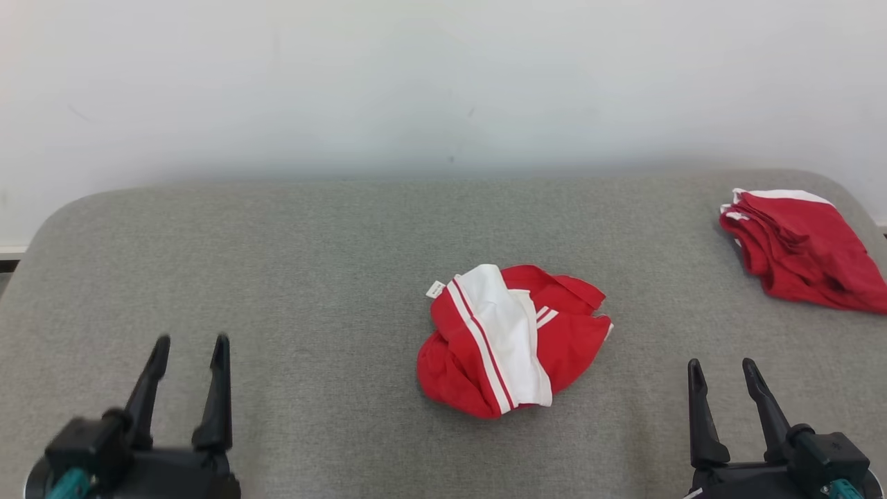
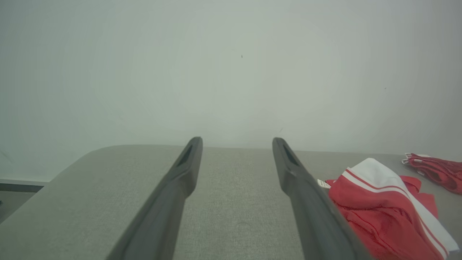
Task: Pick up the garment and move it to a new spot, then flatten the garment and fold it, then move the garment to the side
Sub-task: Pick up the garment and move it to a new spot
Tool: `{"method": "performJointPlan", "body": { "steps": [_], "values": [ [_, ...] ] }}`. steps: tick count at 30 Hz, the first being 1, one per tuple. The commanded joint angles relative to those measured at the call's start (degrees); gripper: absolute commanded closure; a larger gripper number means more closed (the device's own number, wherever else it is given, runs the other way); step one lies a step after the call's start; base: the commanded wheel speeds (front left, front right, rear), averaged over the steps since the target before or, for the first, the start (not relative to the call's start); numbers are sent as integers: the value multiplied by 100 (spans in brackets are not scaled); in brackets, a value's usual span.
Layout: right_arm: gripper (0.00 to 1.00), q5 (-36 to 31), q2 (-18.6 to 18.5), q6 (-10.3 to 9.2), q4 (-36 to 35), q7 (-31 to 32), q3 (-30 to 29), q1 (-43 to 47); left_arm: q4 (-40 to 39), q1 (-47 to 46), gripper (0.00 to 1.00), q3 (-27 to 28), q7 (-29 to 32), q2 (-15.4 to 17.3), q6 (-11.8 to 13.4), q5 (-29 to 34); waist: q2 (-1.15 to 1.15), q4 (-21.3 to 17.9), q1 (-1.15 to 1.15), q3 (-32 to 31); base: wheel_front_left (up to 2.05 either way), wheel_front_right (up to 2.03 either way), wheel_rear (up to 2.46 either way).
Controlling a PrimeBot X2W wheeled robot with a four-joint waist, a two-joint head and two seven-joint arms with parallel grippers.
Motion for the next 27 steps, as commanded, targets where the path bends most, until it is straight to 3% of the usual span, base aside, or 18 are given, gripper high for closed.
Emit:
{"method": "performJointPlan", "body": {
  "steps": [1,16,27],
  "values": [
    [0,21,-31,-15,-50,14,12,81,-86,277,0,136,0,-90,-30,110,0,102,1,-76,0,0,0],
    [0,64,-16,-15,-111,84,132,286,26,894,0,766,-1,-762,-493,818,0,223,1,-68,0,0,0],
    [0,84,-4,-15,-59,74,152,304,127,843,0,1085,-1,-1023,-769,1087,0,178,1,-91,0,0,0]
  ]
}}
